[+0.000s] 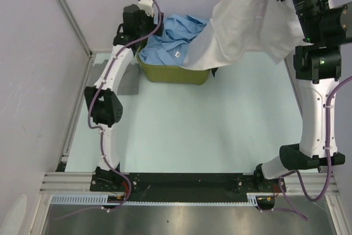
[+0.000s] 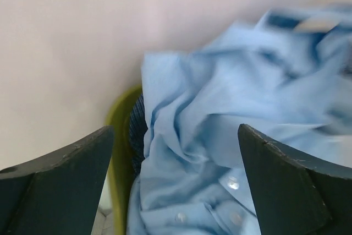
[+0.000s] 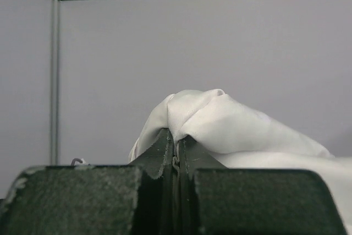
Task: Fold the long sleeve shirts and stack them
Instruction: Grab the shirt from the pile, then move the shirt to the center of the board
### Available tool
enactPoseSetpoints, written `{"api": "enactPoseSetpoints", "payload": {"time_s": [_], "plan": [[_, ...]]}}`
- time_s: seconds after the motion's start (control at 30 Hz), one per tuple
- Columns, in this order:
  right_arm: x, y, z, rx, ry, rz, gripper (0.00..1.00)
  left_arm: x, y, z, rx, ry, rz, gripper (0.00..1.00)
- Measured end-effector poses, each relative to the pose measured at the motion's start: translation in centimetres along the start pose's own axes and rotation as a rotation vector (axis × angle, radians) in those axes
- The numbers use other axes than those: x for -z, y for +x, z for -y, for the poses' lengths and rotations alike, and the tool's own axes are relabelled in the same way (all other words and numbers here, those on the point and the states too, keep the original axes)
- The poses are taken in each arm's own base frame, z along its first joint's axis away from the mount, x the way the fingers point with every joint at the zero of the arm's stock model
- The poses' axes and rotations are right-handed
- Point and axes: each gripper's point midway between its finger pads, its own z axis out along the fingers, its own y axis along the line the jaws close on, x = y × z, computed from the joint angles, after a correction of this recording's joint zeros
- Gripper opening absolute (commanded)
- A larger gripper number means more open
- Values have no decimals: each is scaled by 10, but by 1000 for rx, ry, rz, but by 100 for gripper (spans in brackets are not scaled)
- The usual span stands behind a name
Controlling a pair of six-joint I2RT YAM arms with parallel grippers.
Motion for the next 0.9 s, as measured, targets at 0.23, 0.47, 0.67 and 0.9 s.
{"api": "enactPoseSetpoints", "payload": {"time_s": [0.23, 0.47, 0.67, 0.9], "plan": [[-9, -52, -55, -45, -113, 135, 0, 122, -143, -5, 22, -3, 265, 99], [3, -139, -73, -43, -129, 398, 0, 187, -148, -8, 36, -2, 306, 100], [10, -131, -100, -129, -192, 385, 0, 170, -68, 7, 92, 55, 132, 99], [26, 43, -145, -311, -246, -46, 19, 209, 7, 38, 109, 162, -1, 99]]}}
